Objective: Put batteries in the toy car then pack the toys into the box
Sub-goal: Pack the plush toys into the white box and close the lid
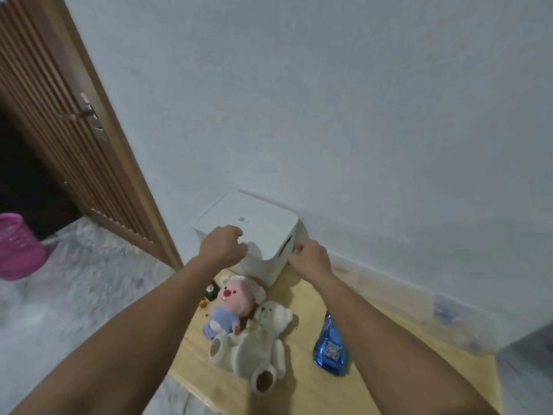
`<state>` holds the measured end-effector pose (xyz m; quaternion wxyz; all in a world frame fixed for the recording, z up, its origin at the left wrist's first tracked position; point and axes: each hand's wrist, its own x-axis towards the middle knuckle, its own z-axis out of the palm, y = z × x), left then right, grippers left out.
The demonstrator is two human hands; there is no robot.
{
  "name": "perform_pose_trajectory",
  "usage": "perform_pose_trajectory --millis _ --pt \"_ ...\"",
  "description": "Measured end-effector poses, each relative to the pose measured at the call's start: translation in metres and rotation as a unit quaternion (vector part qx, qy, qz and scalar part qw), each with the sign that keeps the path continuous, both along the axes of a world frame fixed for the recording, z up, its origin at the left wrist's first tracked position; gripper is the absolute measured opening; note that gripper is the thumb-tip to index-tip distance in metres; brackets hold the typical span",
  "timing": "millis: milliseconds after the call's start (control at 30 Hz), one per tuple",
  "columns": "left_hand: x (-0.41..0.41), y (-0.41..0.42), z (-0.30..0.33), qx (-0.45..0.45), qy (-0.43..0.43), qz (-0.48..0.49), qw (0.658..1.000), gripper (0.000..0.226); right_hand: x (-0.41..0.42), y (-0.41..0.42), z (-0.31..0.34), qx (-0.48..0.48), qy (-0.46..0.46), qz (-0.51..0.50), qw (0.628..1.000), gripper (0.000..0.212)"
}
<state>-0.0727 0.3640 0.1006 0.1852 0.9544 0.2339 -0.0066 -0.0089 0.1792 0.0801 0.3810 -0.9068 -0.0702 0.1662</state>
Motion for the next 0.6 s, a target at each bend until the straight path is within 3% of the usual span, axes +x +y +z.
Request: perform_pose_trajectory --millis 67,167,300,400,600 --pt "-0.002 0.022 -0.001 -0.003 -0.003 0.029 1.0 0.048 0.002 0.016 0.003 -0.004 0.006 -0.005 1.0 0.012" --pt "-0.001 0.053 -0.005 -0.007 -0.002 0.063 0.998 0.041 0.003 0.037 0.007 -0.016 0.026 -0.013 0.999 0.014" --pt "0.006 0.089 -0.011 -0.042 -0.005 0.119 0.992 0.036 0.009 0.056 0.0 -0.025 0.055 -0.051 0.997 0.033" --pt "0.014 0.11 -0.017 -0.081 -0.002 0.143 0.986 0.015 0.011 0.062 0.001 -0.014 0.063 -0.084 0.994 0.03" --pt "0.035 0.142 -0.027 -0.16 -0.006 0.14 0.977 0.022 0.019 0.072 0.004 0.005 0.067 -0.14 0.988 0.018"
